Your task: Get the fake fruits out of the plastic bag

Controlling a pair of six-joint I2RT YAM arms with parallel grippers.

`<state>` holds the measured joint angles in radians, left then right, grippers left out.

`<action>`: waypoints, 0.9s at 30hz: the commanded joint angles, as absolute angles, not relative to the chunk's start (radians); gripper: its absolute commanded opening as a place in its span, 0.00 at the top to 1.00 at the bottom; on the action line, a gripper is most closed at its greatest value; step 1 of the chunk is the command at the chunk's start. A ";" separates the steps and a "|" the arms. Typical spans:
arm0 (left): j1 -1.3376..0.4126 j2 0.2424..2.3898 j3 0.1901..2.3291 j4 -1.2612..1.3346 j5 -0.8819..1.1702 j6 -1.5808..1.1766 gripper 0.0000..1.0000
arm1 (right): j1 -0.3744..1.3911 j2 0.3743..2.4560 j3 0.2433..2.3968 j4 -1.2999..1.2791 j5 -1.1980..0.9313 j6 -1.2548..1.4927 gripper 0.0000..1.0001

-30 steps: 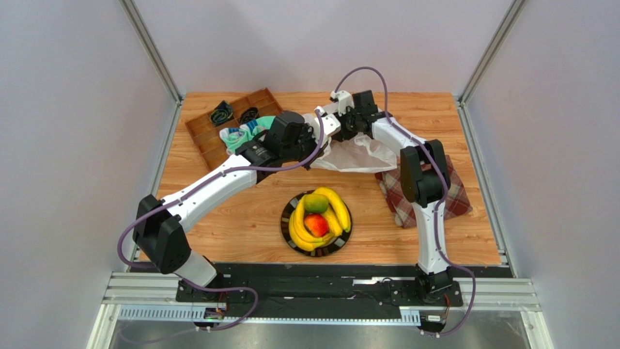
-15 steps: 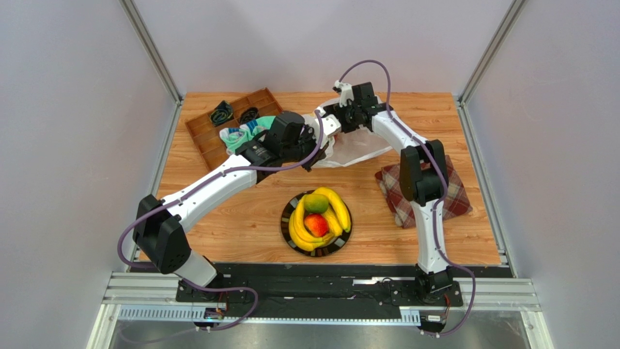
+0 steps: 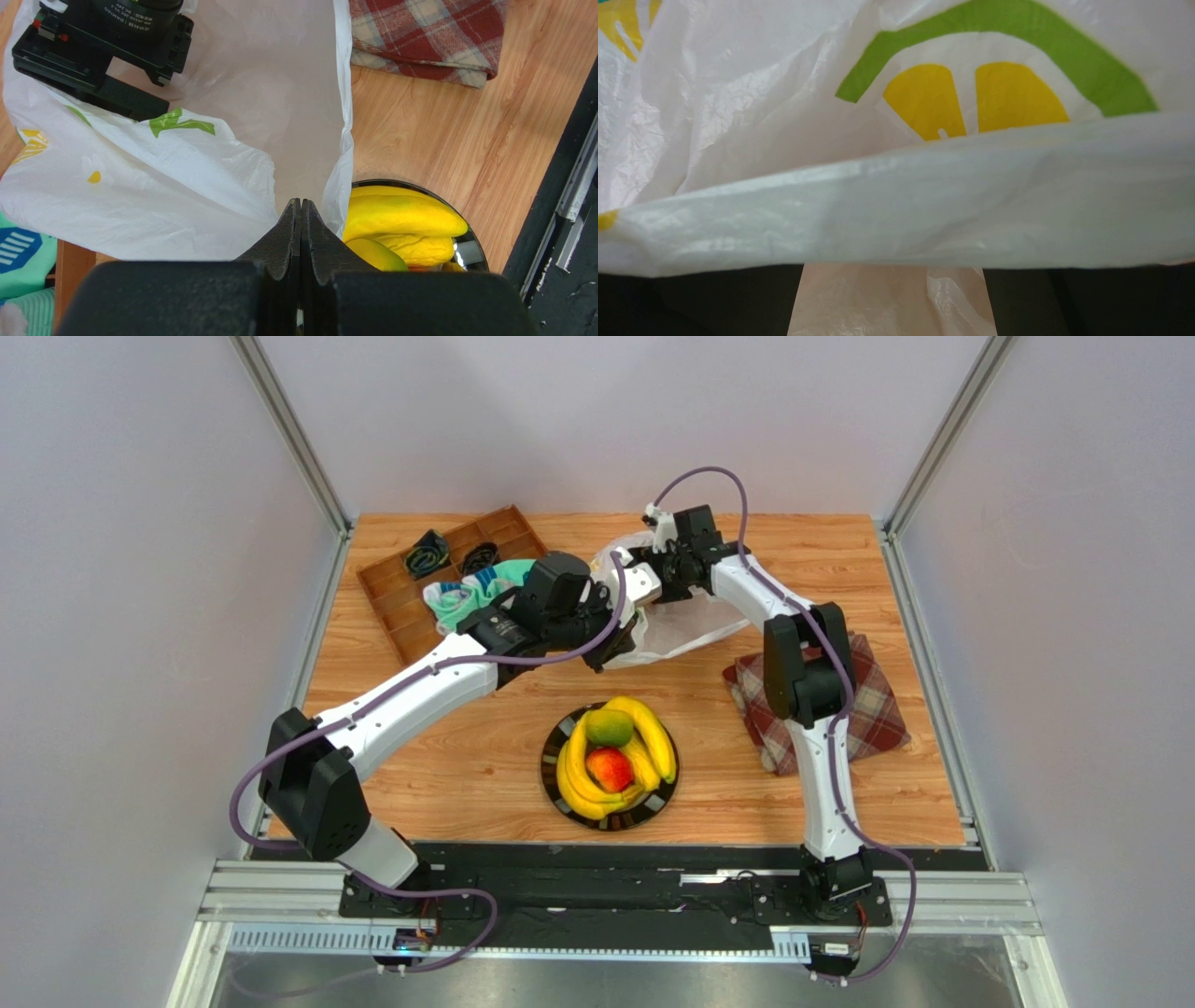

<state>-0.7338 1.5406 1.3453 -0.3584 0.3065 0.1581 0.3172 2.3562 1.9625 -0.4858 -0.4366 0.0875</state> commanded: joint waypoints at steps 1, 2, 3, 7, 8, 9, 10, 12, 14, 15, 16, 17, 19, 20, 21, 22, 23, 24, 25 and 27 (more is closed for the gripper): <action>-0.742 1.537 1.359 -0.357 0.348 0.146 1.00 | 0.313 2.361 2.005 -0.463 -0.480 0.091 0.17; -0.742 1.539 1.359 -0.357 0.348 0.146 1.00 | 0.313 2.358 2.002 -0.459 -0.488 0.087 0.19; -0.742 1.536 1.358 -0.357 0.348 0.146 1.00 | 0.313 2.356 1.999 -0.451 -0.495 0.084 0.21; -0.746 1.528 1.348 -0.357 0.348 0.144 1.00 | 0.313 2.364 2.005 -0.433 -0.526 0.090 0.16; -0.747 1.526 1.347 -0.359 0.354 0.146 1.00 | 0.313 2.371 2.013 -0.434 -0.540 0.100 0.14; -0.747 1.525 1.345 -0.362 0.357 0.149 1.00 | 0.311 2.373 2.016 -0.434 -0.560 0.101 0.13; -0.747 1.522 1.344 -0.365 0.359 0.147 1.00 | 0.311 2.375 2.016 -0.431 -0.592 0.106 0.12; -0.747 1.519 1.341 -0.367 0.365 0.149 1.00 | 0.311 2.379 2.014 -0.422 -0.612 0.121 0.13; -0.747 1.519 1.339 -0.365 0.367 0.147 1.00 | 0.311 2.390 2.026 -0.419 -0.627 0.130 0.14; -0.747 1.522 1.344 -0.362 0.367 0.146 1.00 | 0.311 2.391 2.029 -0.420 -0.633 0.130 0.14; -0.747 1.526 1.345 -0.359 0.365 0.149 1.00 | 0.311 2.393 2.031 -0.417 -0.644 0.130 0.15; -0.747 1.528 1.351 -0.357 0.365 0.149 1.00 | 0.311 2.395 2.029 -0.417 -0.652 0.135 0.16; -0.747 1.542 1.370 -0.353 0.386 0.153 1.00 | 0.311 2.395 2.029 -0.417 -0.670 0.140 0.16; -0.747 1.548 1.379 -0.354 0.397 0.158 1.00 | 0.311 2.395 2.026 -0.417 -0.673 0.141 0.16; -0.747 1.560 1.403 -0.356 0.412 0.160 1.00 | 0.311 2.395 2.026 -0.420 -0.679 0.143 0.16; -0.749 1.568 1.416 -0.353 0.435 0.156 1.00 | 0.311 2.393 2.026 -0.422 -0.681 0.143 0.16; -0.750 1.578 1.428 -0.350 0.445 0.147 1.00 | 0.311 2.393 2.025 -0.425 -0.681 0.144 0.16; -0.752 1.601 1.460 -0.345 0.454 0.144 1.00 | 0.311 2.390 2.017 -0.423 -0.678 0.146 0.16; -0.753 1.617 1.479 -0.351 0.480 0.143 1.00 | 0.310 2.385 2.013 -0.423 -0.677 0.150 0.15; -0.759 1.658 1.535 -0.373 0.506 0.146 1.00 | 0.308 2.376 1.993 -0.423 -0.670 0.153 0.14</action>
